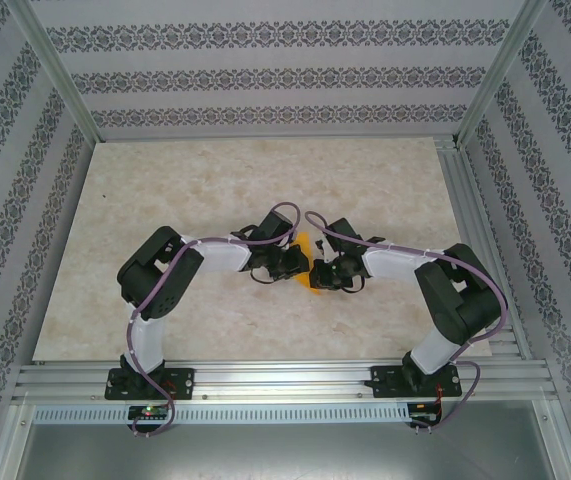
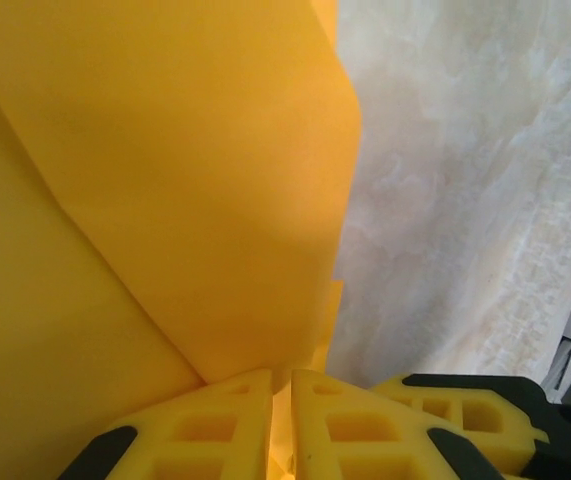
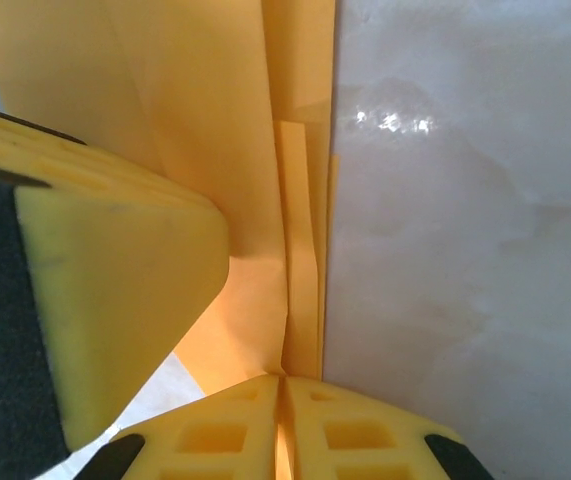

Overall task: Fold a paper plane with a square sheet of paper (fold left side to right side)
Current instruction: Fourth fold the wing at the center of the table.

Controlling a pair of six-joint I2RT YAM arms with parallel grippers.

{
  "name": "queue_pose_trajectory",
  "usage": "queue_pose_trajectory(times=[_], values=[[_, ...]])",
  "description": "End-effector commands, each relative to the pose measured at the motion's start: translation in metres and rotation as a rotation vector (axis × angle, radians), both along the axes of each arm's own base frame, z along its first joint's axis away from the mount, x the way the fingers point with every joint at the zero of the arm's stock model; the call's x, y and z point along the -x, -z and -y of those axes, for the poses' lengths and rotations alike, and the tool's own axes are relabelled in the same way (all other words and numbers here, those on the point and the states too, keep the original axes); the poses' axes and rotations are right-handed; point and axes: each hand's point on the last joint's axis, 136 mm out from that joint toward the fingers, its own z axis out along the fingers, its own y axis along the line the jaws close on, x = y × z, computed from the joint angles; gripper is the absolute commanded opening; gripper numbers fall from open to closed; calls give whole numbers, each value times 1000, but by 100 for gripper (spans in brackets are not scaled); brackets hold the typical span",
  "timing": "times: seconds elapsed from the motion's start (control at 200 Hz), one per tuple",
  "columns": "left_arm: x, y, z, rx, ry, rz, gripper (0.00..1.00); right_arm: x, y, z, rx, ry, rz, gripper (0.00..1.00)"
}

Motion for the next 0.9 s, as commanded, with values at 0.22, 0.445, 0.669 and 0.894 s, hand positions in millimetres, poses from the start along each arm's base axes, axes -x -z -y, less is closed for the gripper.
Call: queue_pose_trajectory(times=[0.22, 0.445, 0.669, 0.894], values=[[-16, 21, -23, -149, -32, 48, 17, 47, 49, 40, 230, -5, -171, 11], [-29, 27, -33, -163, -54, 56, 17, 49, 48, 43, 244, -8, -172, 11], [-49, 22, -42, -183, -69, 82, 18, 51, 50, 44, 254, -9, -176, 11], [-64, 24, -51, -202, -80, 90, 19, 52, 51, 43, 259, -12, -183, 11]])
